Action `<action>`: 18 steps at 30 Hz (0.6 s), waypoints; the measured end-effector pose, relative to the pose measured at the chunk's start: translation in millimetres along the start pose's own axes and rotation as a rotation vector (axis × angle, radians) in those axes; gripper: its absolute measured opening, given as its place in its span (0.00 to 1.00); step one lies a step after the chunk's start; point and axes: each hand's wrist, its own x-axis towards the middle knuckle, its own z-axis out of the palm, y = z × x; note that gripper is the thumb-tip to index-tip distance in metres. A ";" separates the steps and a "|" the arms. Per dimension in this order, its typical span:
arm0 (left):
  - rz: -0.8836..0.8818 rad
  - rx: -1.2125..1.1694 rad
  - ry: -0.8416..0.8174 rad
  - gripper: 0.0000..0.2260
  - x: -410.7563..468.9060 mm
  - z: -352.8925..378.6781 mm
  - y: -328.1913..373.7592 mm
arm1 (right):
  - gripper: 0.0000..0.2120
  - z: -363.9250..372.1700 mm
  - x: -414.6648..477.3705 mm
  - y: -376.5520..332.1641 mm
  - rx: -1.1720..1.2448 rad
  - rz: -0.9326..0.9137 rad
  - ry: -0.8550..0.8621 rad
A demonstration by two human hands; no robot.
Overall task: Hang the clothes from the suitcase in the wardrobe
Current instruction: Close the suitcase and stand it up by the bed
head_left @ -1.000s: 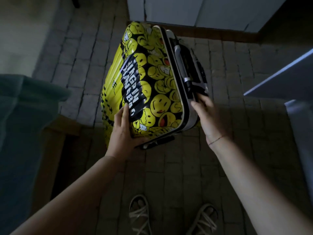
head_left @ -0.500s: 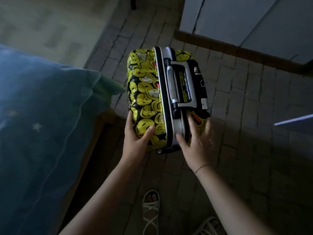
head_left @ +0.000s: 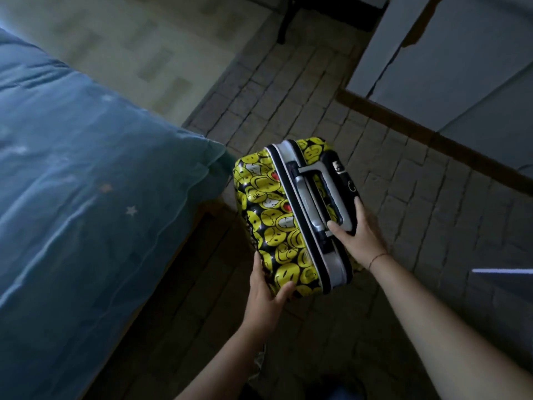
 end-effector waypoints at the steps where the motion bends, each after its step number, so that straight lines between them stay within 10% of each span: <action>1: -0.010 -0.013 0.033 0.44 -1.3 1.6 5.1 | 0.51 -1.3 3.4 1.0 -0.044 0.005 -0.023; 18: -0.330 0.318 0.579 0.47 22.8 85.3 70.9 | 0.57 -35.4 33.6 -13.4 -0.149 -0.072 -0.318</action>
